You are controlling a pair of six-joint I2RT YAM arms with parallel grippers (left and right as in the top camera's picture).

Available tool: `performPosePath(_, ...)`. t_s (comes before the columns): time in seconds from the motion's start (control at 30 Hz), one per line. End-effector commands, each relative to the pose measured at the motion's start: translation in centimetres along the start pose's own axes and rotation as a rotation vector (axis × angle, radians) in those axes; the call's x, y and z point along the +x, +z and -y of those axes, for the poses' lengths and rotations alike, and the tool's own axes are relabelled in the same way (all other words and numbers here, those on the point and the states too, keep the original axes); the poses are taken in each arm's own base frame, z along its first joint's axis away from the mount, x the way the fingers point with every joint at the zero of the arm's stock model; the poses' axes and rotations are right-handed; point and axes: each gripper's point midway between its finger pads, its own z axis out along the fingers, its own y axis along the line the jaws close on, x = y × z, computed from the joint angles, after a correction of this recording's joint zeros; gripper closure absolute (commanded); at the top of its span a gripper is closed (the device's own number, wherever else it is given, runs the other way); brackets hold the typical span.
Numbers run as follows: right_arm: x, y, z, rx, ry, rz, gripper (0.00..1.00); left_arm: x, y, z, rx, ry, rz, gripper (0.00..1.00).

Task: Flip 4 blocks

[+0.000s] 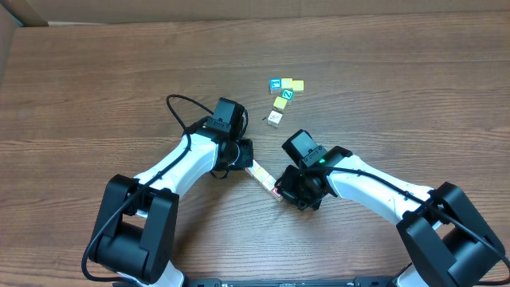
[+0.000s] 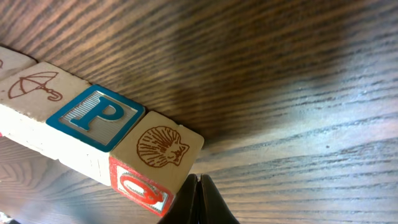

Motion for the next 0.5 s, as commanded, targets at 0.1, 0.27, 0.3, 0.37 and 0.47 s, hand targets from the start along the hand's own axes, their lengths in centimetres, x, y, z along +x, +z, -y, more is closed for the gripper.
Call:
performPosePath(0.1, 1.0, 0.2, -1.4, -0.031, 0.004, -0.007, 0.96, 0.7, -0.5, 2.6, 0.124, 0.045, -0.03, 0.96)
performPosePath(0.27, 1.7, 0.5, -1.6, -0.018, 0.021, 0.008, 0.96, 0.7, -0.5, 2.7, 0.13, 0.046, -0.028, 0.96)
performPosePath(0.3, 1.8, 0.6, -1.6, -0.013, 0.029, 0.015, 0.96, 0.7, -0.5, 2.7, 0.13, 0.046, -0.028, 0.96)
performPosePath(0.37, 2.2, 0.9, -1.7, -0.006, 0.042, 0.03, 0.96, 0.7, -0.5, 2.7, 0.13, 0.046, -0.028, 0.96)
performPosePath(0.47, 2.8, 1.2, -2.3, -0.018, 0.019, 0.038, 0.96, 0.7, -0.5, 2.7, 0.13, 0.046, -0.028, 0.96)
